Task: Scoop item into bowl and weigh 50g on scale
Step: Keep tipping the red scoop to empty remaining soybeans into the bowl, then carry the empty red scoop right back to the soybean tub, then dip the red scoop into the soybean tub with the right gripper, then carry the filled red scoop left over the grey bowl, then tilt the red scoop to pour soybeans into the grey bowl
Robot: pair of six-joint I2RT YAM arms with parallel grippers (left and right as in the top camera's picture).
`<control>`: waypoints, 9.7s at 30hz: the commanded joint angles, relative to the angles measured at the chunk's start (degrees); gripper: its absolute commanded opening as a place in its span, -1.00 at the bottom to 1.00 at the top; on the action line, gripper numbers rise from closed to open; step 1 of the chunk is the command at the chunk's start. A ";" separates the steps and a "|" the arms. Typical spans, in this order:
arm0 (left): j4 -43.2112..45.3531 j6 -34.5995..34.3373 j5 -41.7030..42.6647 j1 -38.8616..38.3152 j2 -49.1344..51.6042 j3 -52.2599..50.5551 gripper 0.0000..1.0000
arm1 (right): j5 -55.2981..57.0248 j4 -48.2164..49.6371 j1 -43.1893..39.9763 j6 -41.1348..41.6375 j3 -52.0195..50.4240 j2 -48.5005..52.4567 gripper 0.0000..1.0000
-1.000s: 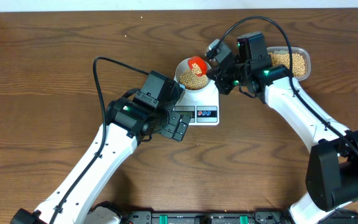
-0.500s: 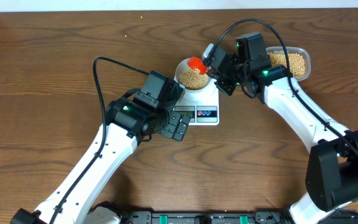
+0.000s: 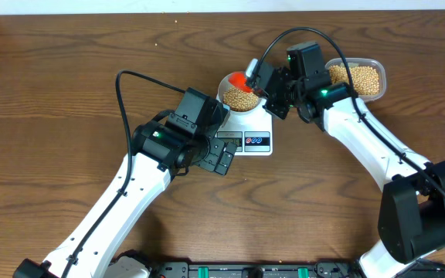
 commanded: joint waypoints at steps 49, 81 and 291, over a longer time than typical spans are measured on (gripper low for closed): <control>3.50 0.35 0.33 0.28 -0.02 -0.09 0.96 | -0.70 -19.61 -28.98 27.10 1.18 -14.27 -0.98; 3.50 0.35 0.33 0.28 -0.04 -0.09 0.96 | 7.54 -16.72 -31.17 26.53 1.18 -14.19 -0.98; 3.50 0.35 0.33 0.28 -0.04 -0.09 0.96 | -7.89 -1.99 -2.45 31.10 1.20 -3.69 -0.98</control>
